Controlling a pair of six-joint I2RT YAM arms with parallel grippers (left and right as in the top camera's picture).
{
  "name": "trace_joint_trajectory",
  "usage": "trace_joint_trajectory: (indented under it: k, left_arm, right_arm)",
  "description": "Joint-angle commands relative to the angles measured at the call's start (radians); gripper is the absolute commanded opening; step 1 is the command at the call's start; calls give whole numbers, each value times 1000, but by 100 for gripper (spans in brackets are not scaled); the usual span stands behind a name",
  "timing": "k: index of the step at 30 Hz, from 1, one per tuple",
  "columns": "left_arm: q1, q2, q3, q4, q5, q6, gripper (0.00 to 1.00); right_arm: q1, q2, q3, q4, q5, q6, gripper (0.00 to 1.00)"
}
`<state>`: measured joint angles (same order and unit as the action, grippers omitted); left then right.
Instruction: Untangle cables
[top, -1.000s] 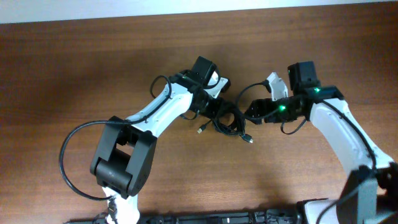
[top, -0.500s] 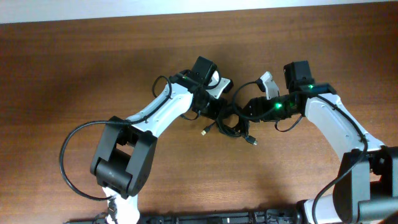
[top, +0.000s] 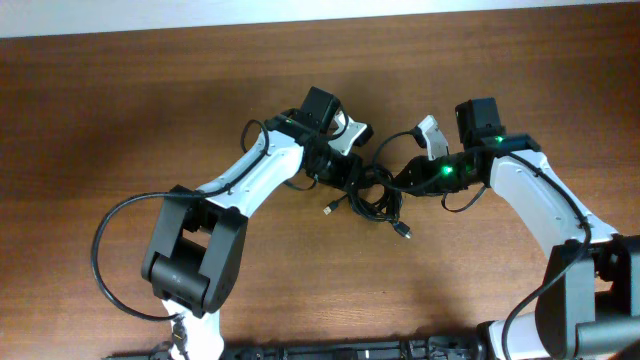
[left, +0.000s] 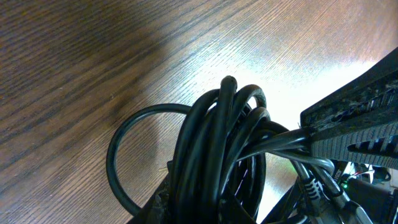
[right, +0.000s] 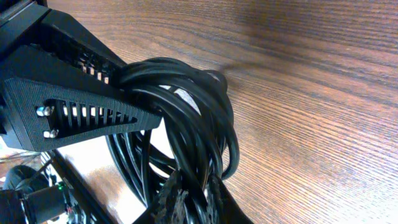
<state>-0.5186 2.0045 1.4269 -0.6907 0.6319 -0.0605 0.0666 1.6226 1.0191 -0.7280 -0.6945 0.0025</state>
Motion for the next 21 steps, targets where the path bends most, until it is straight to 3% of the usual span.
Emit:
trace_joint_trajectory:
  k: [1,2,3,10,12,14,19,21]
  left_arm:
    - [13,-31,10,5,39,16,0]
    - [13,-31,11,9,39,16,0]
    - [13,-31,11,19,44,16,0]
    - [14,-31,11,92,90,16,0]
    - [14,-31,11,90,91,16,0]
    - [13,-31,10,87,90,16,0]
    - [48,-31,10,67,66,16,0]
    - [76,-31,10,34,-56,16,0]
  right_arm:
    - [5,3,11,-5,18,-2,13]
    - [5,4,11,-17,17,-3,20]
    - [5,3,11,-25,17,-3,22]
    - [6,3,11,-47,17,-3,22]
    - [6,3,11,-46,18,-3,18]
    - [6,3,11,-45,23,-3,4]
    - [6,3,11,-45,57,-2,4]
    - [6,3,11,-47,112,-1,4]
